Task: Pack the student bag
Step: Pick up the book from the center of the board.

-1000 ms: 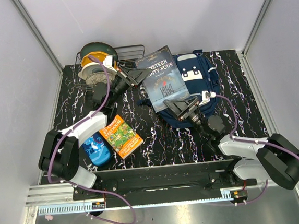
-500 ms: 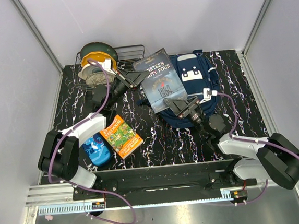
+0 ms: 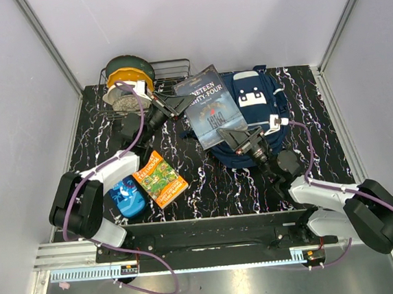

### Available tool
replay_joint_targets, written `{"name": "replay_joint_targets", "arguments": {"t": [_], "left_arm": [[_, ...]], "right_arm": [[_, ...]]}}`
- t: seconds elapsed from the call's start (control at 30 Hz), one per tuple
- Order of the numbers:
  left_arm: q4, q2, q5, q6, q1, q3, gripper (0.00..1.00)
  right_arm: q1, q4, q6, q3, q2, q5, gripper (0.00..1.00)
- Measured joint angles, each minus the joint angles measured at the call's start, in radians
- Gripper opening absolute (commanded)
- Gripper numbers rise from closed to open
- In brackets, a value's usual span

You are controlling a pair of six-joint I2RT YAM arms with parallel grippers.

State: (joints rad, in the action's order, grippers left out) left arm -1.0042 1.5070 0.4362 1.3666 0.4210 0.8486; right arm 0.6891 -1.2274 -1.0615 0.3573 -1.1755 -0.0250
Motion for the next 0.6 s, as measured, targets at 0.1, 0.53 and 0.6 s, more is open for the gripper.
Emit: {"name": "replay_joint_targets", "arguments": {"t": [0.1, 0.53, 0.6], "left_arm": [[0.0, 0.0, -0.006, 0.0, 0.003, 0.0, 0.0], [-0.027, 0.0, -0.022, 0.004, 0.012, -0.015, 0.56], [-0.031, 0.0, -0.01, -0.003, 0.014, -0.015, 0.99]], "right_arm": [[0.0, 0.001, 0.004, 0.006, 0.0, -0.001, 0.47], [0.0, 0.076, 0.024, 0.016, 0.026, -0.03, 0.0], [0.004, 0.11, 0.033, 0.016, 0.055, -0.039, 0.0]]}}
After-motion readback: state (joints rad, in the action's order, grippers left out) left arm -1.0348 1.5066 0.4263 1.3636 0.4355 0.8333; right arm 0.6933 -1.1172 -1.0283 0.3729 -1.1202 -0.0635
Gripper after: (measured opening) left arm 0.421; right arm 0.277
